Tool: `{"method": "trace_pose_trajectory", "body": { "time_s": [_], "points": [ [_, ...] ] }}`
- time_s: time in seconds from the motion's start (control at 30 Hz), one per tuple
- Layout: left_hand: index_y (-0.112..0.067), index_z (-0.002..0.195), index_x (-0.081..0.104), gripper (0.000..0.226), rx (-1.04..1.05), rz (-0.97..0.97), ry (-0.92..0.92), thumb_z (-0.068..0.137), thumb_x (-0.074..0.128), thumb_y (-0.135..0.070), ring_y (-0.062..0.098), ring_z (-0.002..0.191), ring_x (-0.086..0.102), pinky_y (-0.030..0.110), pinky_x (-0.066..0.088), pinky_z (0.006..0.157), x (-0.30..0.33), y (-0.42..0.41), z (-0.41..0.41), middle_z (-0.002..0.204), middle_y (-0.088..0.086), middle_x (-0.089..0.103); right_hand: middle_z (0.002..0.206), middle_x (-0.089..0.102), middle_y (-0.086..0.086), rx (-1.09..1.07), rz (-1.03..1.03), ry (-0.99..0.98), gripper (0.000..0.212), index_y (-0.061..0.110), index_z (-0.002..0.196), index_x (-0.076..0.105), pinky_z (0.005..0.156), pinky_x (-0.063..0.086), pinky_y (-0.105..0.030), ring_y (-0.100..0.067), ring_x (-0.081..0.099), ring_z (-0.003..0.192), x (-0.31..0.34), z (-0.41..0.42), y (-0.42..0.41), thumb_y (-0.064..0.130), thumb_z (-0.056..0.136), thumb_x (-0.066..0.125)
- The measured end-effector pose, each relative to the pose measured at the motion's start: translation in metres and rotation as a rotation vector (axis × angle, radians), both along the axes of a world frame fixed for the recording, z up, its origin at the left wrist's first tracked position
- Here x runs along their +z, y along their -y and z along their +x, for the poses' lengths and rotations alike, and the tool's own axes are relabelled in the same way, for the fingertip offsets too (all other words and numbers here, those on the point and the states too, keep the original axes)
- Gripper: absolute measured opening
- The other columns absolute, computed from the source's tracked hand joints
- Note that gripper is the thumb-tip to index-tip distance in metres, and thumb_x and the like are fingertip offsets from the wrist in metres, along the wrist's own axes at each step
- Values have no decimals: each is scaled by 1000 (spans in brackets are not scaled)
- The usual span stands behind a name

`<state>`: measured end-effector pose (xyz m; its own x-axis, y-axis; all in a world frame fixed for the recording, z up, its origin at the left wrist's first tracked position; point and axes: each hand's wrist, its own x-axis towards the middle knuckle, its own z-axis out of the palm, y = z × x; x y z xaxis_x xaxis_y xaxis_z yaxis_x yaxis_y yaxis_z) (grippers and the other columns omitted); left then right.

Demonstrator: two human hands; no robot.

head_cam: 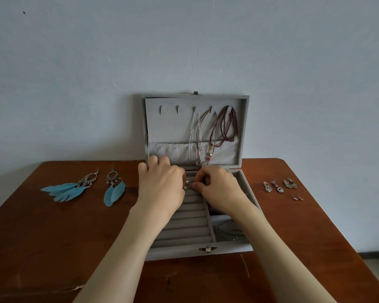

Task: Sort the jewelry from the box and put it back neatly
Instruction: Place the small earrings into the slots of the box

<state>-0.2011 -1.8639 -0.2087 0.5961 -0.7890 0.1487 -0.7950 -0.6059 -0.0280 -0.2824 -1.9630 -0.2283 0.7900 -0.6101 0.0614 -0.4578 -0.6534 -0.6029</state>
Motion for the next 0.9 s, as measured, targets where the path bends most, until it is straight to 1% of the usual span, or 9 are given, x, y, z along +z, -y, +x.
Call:
{"method": "trace_pose_trajectory", "body": {
  "time_s": [0.13,0.23,0.43,0.57,0.73,0.9],
  "points": [
    [-28,123,54,34,-6,-1,6,90,51,-25,28,118,33,37,29,91,1,1,-1,122,6,44,66,44,17,20,-24,49,5,27,83,65,88,44,-41,-12,47,82,-1,0,0,23,82,63],
    [-25,121,56,32,3,-12,3,90,51,-23,28,117,34,37,29,90,0,1,0,121,6,44,65,45,18,38,-21,57,7,26,86,70,88,43,-41,-10,47,82,-3,0,-1,25,81,64],
    [-22,114,60,25,12,-61,-43,91,50,-23,26,114,34,36,28,87,-2,3,5,119,5,45,75,46,15,71,-95,90,7,25,86,69,89,42,-40,-10,45,85,-5,0,-2,29,82,64],
    [-23,113,59,24,-5,-63,-69,91,50,-22,26,114,34,36,27,87,-3,4,6,118,3,47,76,44,13,71,-105,75,3,26,81,62,89,40,-38,-11,43,86,-5,1,-3,28,81,65],
    [-26,117,57,27,-10,-28,-44,91,51,-27,26,114,33,35,25,83,-4,3,6,118,2,46,68,43,15,26,-48,93,14,30,74,55,87,43,-41,-12,46,80,-3,-2,3,23,82,64],
    [-26,117,56,28,-8,-16,-39,90,50,-22,26,113,32,35,23,80,-4,2,5,117,4,44,61,44,14,-1,-25,114,10,25,77,60,83,45,-40,-13,47,77,-5,-2,7,20,85,59]
  ]
}}
